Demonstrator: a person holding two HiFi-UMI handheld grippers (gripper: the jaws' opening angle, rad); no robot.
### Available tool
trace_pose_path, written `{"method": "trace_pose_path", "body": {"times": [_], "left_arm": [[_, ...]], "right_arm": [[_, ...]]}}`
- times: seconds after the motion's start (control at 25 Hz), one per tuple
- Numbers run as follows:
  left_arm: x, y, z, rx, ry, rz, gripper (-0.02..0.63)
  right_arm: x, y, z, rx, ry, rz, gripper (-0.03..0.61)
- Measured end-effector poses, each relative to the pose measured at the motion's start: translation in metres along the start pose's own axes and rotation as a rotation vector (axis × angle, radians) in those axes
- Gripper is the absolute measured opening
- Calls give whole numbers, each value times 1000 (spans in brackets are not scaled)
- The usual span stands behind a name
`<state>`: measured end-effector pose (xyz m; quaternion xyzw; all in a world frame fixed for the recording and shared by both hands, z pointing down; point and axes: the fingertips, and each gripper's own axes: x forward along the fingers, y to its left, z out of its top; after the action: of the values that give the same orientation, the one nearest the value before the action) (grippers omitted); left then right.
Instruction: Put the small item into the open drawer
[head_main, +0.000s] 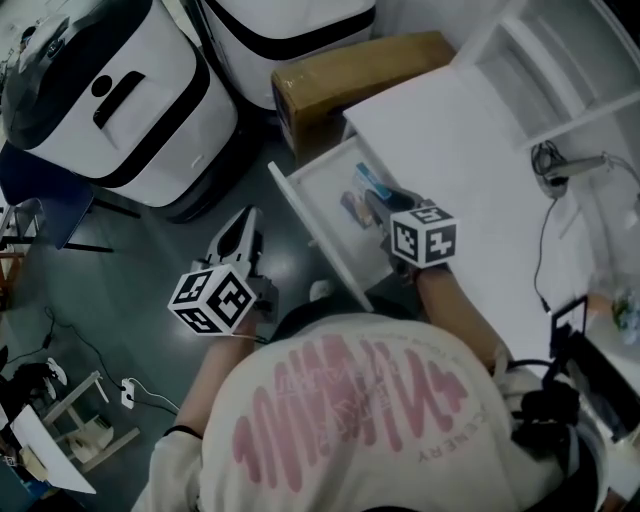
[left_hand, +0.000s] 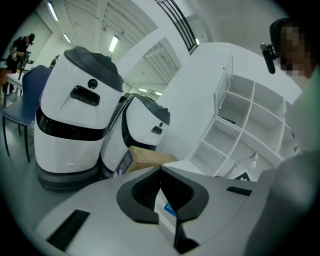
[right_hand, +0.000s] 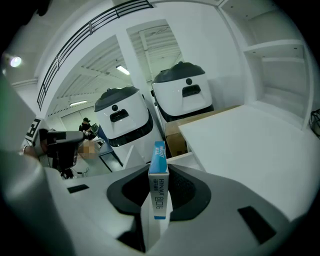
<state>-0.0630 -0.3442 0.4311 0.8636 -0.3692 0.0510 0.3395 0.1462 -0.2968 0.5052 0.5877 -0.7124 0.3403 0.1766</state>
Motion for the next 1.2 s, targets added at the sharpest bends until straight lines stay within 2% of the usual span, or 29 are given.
{"method": "trace_pose_path", "body": {"times": [0.72, 1.2], "left_arm": [[-16, 41, -36, -40, 72, 84, 31], [-19, 49, -46, -61, 94, 99, 31]], "right_arm": [[42, -7, -68, 37, 173, -6, 95], [55, -16, -105, 165, 266, -5, 95]]}}
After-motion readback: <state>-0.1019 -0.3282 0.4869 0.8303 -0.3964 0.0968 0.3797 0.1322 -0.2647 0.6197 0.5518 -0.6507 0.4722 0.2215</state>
